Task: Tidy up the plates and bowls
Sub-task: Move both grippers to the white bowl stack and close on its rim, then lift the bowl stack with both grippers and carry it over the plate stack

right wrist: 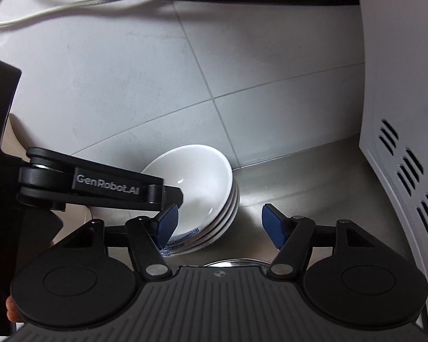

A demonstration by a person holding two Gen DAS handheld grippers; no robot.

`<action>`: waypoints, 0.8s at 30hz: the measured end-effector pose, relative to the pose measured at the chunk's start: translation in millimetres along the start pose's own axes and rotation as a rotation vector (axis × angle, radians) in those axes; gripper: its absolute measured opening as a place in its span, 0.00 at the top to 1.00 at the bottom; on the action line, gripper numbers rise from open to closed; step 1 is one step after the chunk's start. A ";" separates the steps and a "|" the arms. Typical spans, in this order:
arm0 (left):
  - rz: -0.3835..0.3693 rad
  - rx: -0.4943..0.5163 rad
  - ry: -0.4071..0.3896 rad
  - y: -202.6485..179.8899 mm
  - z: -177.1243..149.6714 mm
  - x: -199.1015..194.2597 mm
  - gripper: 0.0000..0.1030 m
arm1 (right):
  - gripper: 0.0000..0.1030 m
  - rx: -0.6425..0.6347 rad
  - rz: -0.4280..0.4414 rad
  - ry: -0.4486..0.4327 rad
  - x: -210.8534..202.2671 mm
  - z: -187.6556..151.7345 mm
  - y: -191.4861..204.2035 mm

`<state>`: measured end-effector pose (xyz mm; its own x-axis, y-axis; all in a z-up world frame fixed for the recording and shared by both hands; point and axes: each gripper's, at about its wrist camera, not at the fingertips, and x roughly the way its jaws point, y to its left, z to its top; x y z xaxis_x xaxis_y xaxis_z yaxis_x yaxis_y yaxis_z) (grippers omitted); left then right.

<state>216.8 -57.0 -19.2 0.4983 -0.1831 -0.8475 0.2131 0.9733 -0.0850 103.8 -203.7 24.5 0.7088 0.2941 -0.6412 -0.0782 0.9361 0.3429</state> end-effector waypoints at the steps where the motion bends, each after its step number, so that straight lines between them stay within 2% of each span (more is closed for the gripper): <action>1: -0.002 0.002 0.004 -0.8 0.8 3.0 0.00 | 0.31 -0.002 0.002 0.006 1.5 0.1 0.3; 11: -0.008 0.028 0.042 -3.3 5.5 18.6 0.00 | 0.33 0.004 0.005 0.056 22.0 3.2 -0.7; 24: -0.037 0.028 0.048 3.7 9.0 22.9 0.00 | 0.38 0.008 0.009 0.089 35.2 6.5 -2.9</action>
<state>236.6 -58.9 -34.2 0.4492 -0.2117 -0.8680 0.2547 0.9615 -0.1027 133.5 -197.2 5.4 0.6427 0.3188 -0.6967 -0.0788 0.9320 0.3538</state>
